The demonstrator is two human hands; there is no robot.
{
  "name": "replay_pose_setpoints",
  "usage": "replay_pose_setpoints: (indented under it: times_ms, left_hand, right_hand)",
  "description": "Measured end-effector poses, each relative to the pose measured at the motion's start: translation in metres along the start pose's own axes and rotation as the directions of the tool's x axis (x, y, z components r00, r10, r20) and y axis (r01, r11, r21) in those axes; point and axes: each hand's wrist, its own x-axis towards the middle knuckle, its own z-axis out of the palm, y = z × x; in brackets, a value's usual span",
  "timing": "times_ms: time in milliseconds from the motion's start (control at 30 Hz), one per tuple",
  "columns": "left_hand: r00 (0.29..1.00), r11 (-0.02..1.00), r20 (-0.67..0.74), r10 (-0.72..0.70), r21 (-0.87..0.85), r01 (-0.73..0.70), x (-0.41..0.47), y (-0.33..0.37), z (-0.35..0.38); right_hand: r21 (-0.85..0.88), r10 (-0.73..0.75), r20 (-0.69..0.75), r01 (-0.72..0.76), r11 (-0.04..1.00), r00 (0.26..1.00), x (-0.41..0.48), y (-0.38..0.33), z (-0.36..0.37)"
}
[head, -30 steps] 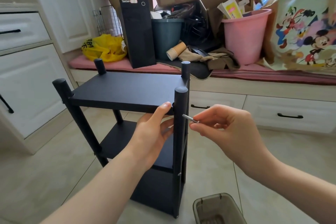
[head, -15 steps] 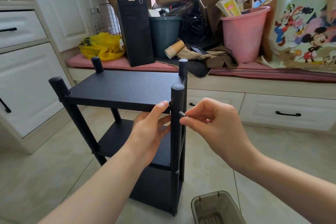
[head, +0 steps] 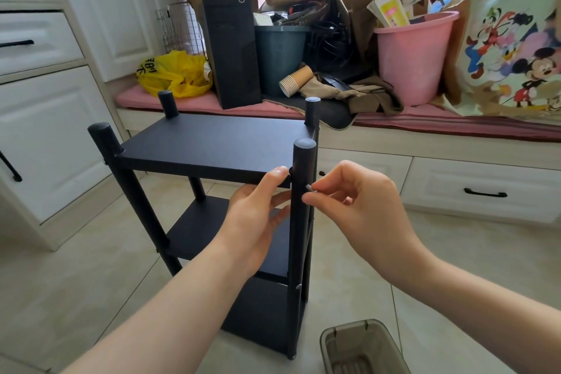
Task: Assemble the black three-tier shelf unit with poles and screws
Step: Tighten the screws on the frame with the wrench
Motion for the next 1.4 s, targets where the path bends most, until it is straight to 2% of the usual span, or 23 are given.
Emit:
replay_pose_setpoints:
  times_ms: [200, 600, 967, 1400]
  left_hand:
    - [1.0, 1.0, -0.022, 0.004, -0.001, -0.004, -0.001, 0.0, 0.001]
    - [1.0, 1.0, -0.016, -0.005, -0.009, 0.005, -0.001, 0.0, 0.001]
    - [1.0, 1.0, -0.006, 0.002, -0.026, -0.002, 0.0, 0.0, 0.002]
    - [1.0, 0.999, -0.029, 0.003, -0.045, -0.004, 0.0, 0.0, 0.004]
  right_hand:
    - [-0.116, -0.052, -0.022, 0.049, 0.992, 0.998, 0.0, -0.002, 0.0]
    - [0.047, -0.003, 0.016, 0.002, 0.999, 1.0, 0.003, 0.001, 0.004]
    - [0.035, -0.013, 0.009, 0.013, 0.999, 1.0, 0.004, 0.001, 0.004]
    - [-0.065, -0.023, -0.043, 0.02, 0.998, 0.999, 0.01, 0.001, 0.006]
